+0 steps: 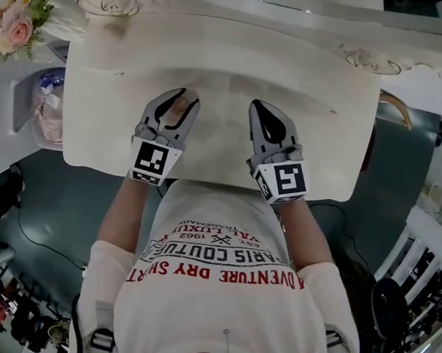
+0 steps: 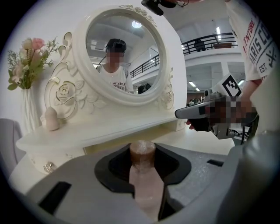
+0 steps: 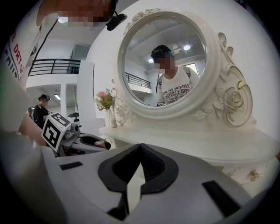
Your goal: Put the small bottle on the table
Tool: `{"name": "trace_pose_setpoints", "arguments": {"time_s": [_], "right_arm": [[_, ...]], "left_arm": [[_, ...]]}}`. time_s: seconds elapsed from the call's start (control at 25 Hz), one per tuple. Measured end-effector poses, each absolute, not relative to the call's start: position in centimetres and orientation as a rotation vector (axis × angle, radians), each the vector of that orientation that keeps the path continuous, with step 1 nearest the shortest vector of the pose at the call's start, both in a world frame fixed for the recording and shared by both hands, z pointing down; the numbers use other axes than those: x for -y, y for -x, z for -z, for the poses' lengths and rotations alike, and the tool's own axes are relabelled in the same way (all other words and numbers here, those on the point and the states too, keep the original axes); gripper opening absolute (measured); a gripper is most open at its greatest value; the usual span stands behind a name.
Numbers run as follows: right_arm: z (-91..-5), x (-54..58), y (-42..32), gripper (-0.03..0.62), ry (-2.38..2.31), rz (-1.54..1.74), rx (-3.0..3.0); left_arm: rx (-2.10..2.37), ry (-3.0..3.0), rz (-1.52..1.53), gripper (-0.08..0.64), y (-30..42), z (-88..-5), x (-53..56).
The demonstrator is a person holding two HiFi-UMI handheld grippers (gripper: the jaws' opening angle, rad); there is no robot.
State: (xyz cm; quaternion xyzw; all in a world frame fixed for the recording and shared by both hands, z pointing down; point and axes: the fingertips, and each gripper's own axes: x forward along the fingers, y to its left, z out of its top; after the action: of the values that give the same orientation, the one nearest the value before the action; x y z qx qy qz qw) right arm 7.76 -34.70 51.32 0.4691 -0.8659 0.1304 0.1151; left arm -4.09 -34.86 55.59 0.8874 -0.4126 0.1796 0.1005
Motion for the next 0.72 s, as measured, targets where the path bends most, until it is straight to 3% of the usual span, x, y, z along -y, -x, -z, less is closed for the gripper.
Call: {"name": "trace_pose_setpoints", "arguments": {"time_s": [0.52,0.6,0.72], "right_arm": [[-50.9,33.6,-8.1,0.000,-1.358,-0.415,2.537],[-50.4,33.2,-8.0,-0.002,-1.362,-0.402,2.540],[-49.7,32.5,-7.7,-0.001,-1.368,-0.392,2.542]], "left_arm": [[1.194,-2.636,-0.516,0.133,3.9,-55.9,34.3],[1.219,-2.647,-0.543,0.199,3.8,-55.7,34.4],[1.257,-2.668,-0.531,0.236,3.9,-54.2,34.0]]}}
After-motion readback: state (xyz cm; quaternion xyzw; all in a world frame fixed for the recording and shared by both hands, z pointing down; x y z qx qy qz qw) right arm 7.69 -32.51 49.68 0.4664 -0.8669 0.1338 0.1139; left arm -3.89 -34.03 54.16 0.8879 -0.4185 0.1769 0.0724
